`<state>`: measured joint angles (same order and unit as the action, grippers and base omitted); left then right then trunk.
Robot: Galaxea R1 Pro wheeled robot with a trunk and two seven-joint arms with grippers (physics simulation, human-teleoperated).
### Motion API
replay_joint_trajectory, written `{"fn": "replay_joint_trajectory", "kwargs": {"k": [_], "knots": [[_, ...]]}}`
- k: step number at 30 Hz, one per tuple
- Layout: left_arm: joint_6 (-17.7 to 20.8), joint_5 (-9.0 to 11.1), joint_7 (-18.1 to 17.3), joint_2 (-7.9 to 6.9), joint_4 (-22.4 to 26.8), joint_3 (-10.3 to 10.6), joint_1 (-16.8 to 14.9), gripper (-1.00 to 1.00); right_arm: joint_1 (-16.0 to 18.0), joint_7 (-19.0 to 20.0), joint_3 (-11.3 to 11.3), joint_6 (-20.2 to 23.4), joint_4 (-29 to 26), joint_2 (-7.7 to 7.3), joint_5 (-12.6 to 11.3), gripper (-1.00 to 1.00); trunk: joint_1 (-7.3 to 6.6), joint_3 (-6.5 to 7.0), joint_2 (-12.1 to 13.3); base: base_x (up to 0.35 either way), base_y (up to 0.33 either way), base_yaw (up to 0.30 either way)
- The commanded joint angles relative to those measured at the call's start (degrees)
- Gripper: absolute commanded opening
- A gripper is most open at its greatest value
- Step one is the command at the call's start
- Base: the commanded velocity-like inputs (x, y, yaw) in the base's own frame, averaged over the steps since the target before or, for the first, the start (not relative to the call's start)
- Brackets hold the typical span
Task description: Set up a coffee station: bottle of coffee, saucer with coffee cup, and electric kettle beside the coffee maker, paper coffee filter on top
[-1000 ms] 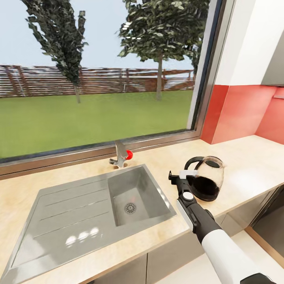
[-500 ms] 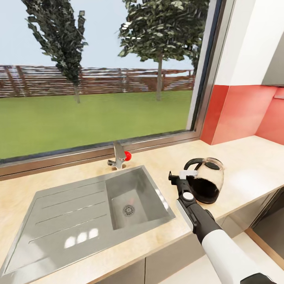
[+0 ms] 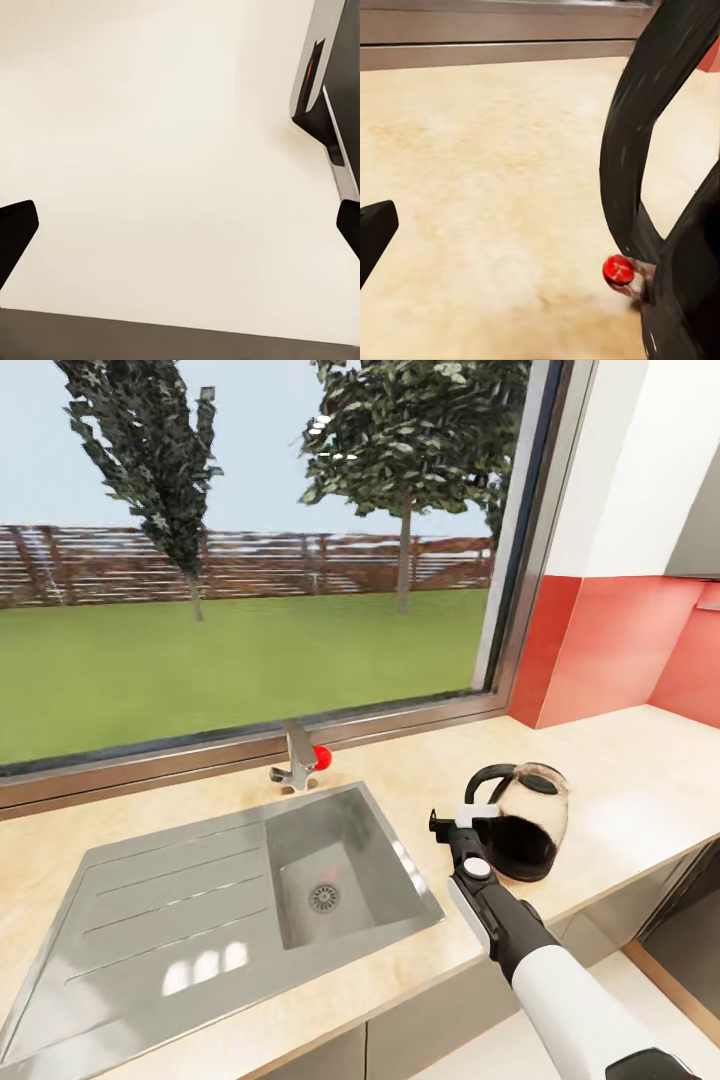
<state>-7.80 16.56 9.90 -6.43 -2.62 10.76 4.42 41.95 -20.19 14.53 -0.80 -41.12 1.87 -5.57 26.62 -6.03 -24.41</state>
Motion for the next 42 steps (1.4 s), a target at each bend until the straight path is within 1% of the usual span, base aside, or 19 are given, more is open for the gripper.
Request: {"fn": "replay_joint_trajectory", "kwargs": {"k": [1,7,14,29,34,42], "knots": [[-0.2,0.5,0.1,0.01,-0.1,0.5,0.0,1.00,0.1,-0.4,0.3,-0.1,0.0,-0.06,-0.6,1.00,0.04,-0.10,-0.1,0.083,-0.028,0.000],[0.0,0.5,0.1,0.07,-0.1,0.6,0.0,1.00,0.1,-0.4,0.3,0.0,0.0,-0.07,-0.6,1.00,0.04,-0.10,-0.1,0.024,-0.004,0.000],[0.0,0.5,0.1,0.08,-0.1,0.5,0.0,1.00,0.1,-0.4,0.3,0.1,-0.1,-0.05,-0.6,1.00,0.04,-0.10,-0.1,0.147,0.000,0.000],[0.0,0.5,0.0,0.25,-0.1,0.6,0.0,1.00,0.1,-0.4,0.2,0.2,-0.2,-0.11,-0.6,1.00,0.04,-0.10,-0.1,0.029,-0.001,0.000],[0.0,0.5,0.1,0.46,-0.1,0.5,0.0,1.00,0.1,-0.4,0.2,0.2,-0.2,-0.11,-0.6,1.00,0.04,-0.10,-0.1,0.003,-0.108,0.000],[0.0,0.5,0.0,0.49,-0.1,0.5,0.0,1.00,0.1,-0.4,0.2,0.2,-0.2,-0.11,-0.6,1.00,0.04,-0.10,-0.1,0.000,-0.017,0.000]]}}
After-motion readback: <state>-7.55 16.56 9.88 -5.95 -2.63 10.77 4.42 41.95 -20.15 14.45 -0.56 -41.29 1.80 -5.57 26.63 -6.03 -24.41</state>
